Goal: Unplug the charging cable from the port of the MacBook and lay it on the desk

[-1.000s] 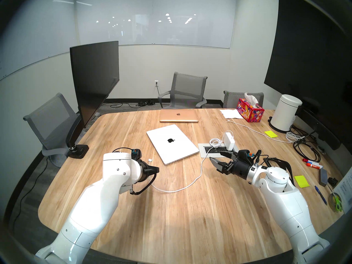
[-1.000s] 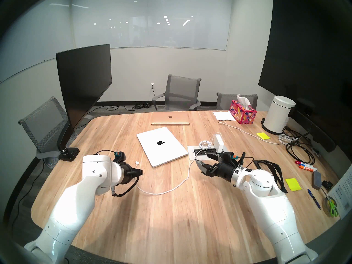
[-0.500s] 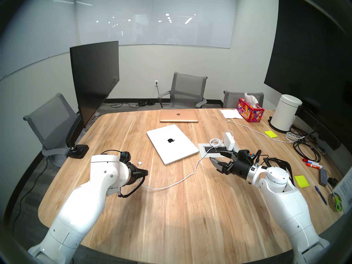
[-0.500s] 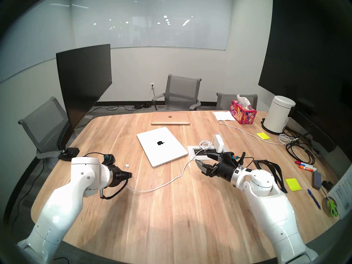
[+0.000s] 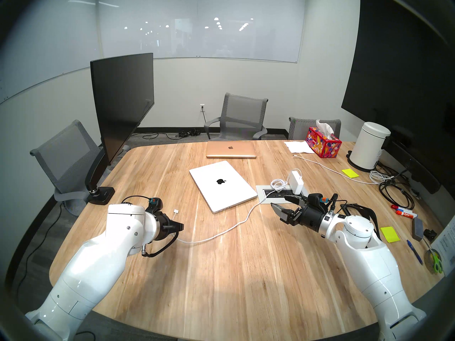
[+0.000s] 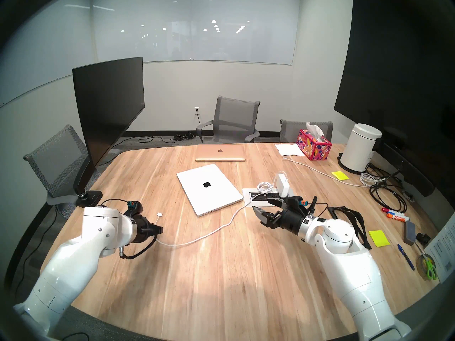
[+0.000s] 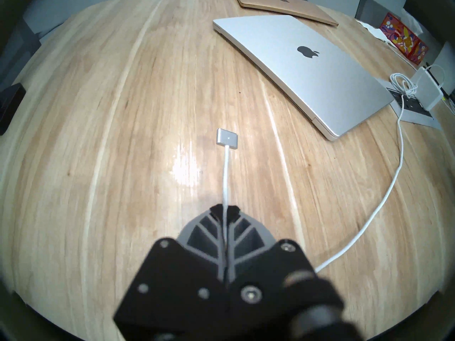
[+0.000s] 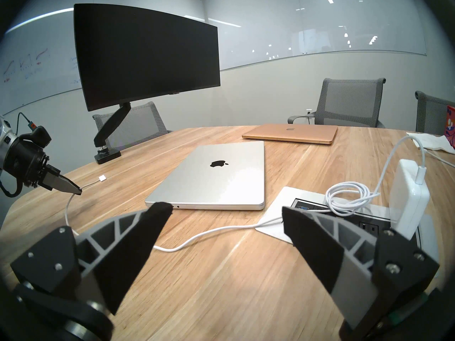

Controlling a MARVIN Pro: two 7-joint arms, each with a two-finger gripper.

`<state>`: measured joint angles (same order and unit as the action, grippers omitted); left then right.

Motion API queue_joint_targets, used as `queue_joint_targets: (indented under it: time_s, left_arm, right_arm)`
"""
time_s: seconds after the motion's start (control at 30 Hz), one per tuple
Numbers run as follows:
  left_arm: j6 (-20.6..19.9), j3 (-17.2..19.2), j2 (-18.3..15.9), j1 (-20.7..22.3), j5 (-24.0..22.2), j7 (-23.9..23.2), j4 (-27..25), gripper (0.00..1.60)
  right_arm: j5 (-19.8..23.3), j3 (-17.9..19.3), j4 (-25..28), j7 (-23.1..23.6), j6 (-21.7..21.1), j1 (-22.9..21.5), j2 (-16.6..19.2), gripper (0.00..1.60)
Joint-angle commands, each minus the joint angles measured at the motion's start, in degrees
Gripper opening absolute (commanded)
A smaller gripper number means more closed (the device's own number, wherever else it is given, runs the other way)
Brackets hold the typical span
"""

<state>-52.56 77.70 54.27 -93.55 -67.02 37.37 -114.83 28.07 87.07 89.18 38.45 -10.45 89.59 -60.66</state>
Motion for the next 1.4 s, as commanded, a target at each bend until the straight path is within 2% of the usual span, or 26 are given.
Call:
queue_joint_targets:
  time_s: [0.0, 0.4, 1.13, 1.17, 1.23, 1.37]
  left_arm:
    - [1.1, 0.9, -3.3, -0.7, 1.6, -2.8, 0.0, 0.00]
    - [-2.4, 2.4, -2.0, 0.3, -2.0, -2.2, 2.4, 0.00]
    - [-2.4, 1.1, -2.1, 1.3, -4.4, -0.3, 3.6, 0.00]
    - [-2.4, 1.1, -2.1, 1.3, -4.5, -0.2, 3.6, 0.15]
    - [-2.4, 1.1, -2.2, 1.3, -4.6, 0.1, 3.6, 0.35]
    - [-2.4, 0.7, -2.5, 1.4, -4.7, -0.1, 3.9, 0.41]
  right_arm:
    - [0.1, 0.3, 0.9, -0.1, -0.1, -0.5, 0.1, 1.60]
    - [0.1, 0.3, 0.9, -0.1, -0.1, -0.5, 0.1, 1.60]
    - [0.1, 0.3, 0.9, -0.1, -0.1, -0.5, 0.1, 1.60]
    - [0.1, 0.3, 0.9, -0.1, -0.1, -0.5, 0.1, 1.60]
    - [0.1, 0.3, 0.9, -0.1, -0.1, -0.5, 0.1, 1.60]
    - [0.1, 0.3, 0.9, -0.1, -0.1, -0.5, 0.1, 1.60]
